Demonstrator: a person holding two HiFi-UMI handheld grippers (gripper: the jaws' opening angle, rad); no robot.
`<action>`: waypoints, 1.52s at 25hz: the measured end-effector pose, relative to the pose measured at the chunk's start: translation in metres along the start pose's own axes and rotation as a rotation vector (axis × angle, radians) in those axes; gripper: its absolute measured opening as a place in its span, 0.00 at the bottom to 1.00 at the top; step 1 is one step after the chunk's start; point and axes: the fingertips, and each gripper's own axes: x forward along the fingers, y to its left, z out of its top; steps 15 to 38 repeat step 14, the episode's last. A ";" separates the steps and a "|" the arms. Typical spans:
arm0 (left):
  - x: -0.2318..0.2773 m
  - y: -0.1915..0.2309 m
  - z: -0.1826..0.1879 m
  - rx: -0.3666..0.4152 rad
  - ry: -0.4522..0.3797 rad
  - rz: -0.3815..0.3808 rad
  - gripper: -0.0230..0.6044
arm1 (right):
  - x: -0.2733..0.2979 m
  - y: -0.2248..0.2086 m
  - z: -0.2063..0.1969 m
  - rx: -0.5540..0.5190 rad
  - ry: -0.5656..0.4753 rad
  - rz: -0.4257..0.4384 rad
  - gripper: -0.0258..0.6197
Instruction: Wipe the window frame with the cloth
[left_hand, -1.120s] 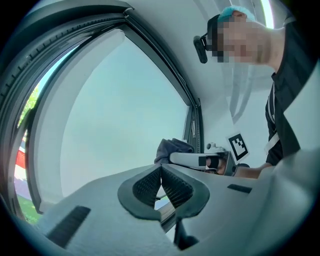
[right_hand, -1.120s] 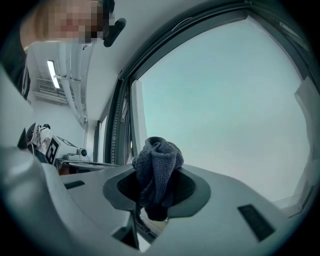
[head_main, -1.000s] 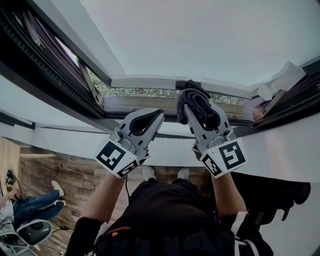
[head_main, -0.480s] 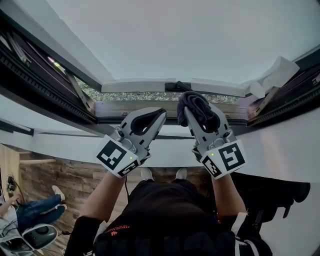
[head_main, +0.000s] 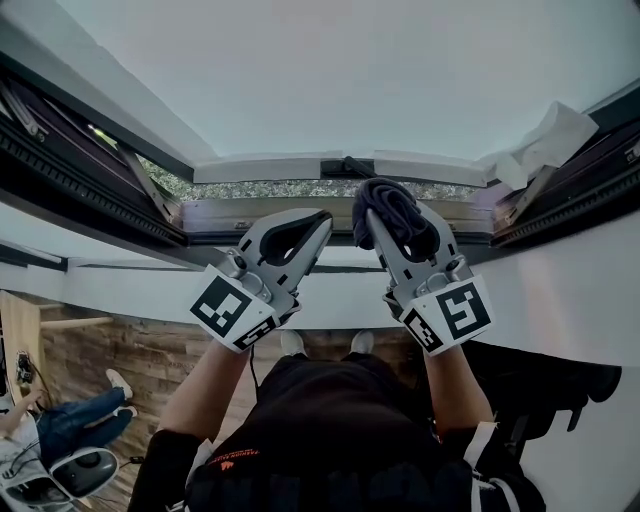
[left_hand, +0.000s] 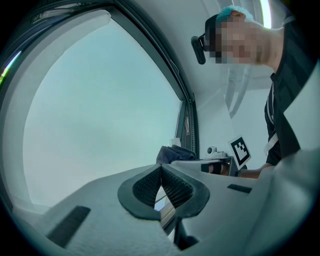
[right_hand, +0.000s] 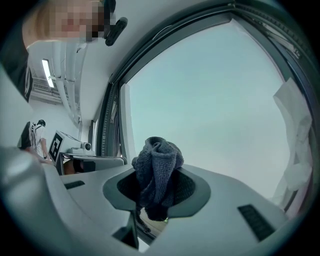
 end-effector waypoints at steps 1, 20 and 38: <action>0.001 -0.001 0.000 0.002 0.000 -0.004 0.07 | 0.000 -0.001 0.000 0.001 0.002 -0.003 0.21; 0.011 -0.006 0.002 0.001 -0.003 -0.034 0.07 | -0.004 -0.005 -0.003 0.000 0.015 -0.014 0.21; 0.011 -0.006 0.002 0.001 -0.003 -0.034 0.07 | -0.004 -0.005 -0.003 0.000 0.015 -0.014 0.21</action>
